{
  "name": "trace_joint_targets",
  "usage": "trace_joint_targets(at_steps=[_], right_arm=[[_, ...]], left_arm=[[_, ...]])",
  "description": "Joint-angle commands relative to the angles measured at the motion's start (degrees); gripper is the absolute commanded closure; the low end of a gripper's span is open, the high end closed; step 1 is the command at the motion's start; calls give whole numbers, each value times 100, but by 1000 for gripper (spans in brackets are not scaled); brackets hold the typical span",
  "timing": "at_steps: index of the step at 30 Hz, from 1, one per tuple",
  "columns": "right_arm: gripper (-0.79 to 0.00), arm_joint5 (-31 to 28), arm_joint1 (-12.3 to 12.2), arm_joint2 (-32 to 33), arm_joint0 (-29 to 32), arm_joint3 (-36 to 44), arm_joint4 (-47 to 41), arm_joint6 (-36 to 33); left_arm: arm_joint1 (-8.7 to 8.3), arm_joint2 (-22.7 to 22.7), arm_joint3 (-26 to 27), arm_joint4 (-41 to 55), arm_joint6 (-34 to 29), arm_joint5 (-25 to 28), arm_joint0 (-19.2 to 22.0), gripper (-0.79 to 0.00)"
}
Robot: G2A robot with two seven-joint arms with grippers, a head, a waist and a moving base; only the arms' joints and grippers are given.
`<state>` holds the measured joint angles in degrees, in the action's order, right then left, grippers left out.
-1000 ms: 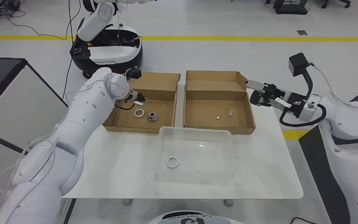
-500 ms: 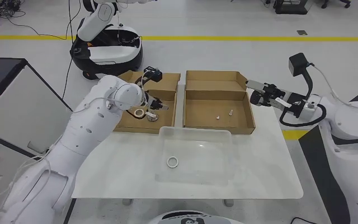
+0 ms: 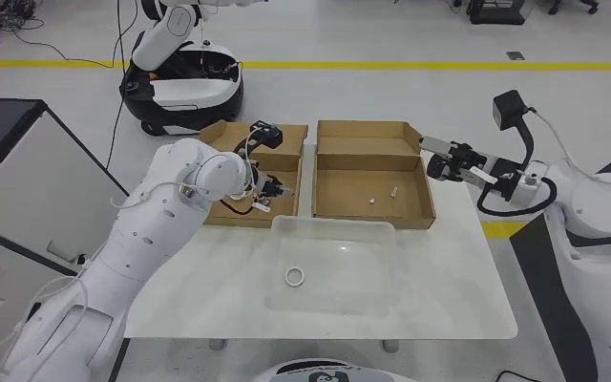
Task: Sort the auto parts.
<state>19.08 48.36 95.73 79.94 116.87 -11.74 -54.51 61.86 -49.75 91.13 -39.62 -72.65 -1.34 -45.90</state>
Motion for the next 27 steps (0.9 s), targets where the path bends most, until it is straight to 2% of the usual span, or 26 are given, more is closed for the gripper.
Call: trace_joint_targets(at_steps=[1,6,12,14,19,24,27], right_arm=[[-785,0,0,0,0,0,0,0],[-785,0,0,0,0,0,0,0],[-785,0,0,0,0,0,0,0],[-785,0,0,0,0,0,0,0],[-785,0,0,0,0,0,0,0],[-785,0,0,0,0,0,0,0],[-785,0,0,0,0,0,0,0]], left_arm=[[0,0,1,0,0,0,0,-785],[-34,-46,160,-176,-21,100,-79,-785],[-101,-70,878,-231,-1311,84,-38,-785],[-96,8,1183,-138,-1535,169,-13,-785],[-137,381,1492,48,-1535,238,157,-785],[-176,1009,1699,139,-1535,336,536,-785],[-182,1425,1623,239,-1535,372,814,-785]])
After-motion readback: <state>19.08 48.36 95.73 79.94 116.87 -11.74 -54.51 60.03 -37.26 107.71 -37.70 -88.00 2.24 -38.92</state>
